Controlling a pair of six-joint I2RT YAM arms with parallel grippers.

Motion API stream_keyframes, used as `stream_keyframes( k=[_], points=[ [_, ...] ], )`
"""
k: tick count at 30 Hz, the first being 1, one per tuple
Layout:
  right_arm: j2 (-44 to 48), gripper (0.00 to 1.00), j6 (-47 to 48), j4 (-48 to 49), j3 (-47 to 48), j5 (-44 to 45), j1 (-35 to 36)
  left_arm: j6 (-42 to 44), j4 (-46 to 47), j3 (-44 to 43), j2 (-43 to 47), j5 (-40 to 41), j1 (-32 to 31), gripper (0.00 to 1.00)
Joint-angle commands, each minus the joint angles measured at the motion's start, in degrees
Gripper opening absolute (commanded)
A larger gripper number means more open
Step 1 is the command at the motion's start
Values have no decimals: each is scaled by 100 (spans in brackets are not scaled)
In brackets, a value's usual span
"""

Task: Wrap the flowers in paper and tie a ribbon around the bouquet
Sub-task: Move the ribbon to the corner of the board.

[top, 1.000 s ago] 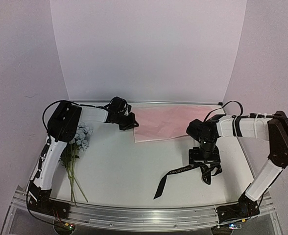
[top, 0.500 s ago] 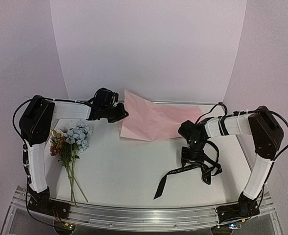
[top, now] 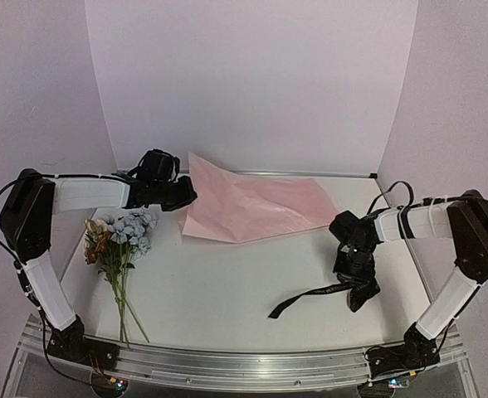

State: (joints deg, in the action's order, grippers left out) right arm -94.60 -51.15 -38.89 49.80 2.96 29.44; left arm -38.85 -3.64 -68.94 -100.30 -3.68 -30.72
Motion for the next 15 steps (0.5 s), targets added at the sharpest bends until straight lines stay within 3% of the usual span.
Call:
stream_keyframes(
  k=[1, 4, 8, 11, 15],
  points=[
    [636, 17, -277, -1071, -561, 1096, -369, 175, -82, 459, 1088, 535, 50, 0],
    [998, 17, -323, -1322, -743, 1178, -516, 579, -3, 802, 1578, 146, 39, 0],
    [1448, 19, -123, -1790, -586, 1125, -525, 1712, 219, 1017, 2025, -1474, -257, 0],
    [1752, 32, 166, -1893, -299, 720, -503, 2827, -511, 786, 1960, -1357, -1103, 0],
    [1902, 50, 568, -2101, 390, 254, -329, 3272, -1158, 625, 1513, -1410, -1803, 0]
  ],
)
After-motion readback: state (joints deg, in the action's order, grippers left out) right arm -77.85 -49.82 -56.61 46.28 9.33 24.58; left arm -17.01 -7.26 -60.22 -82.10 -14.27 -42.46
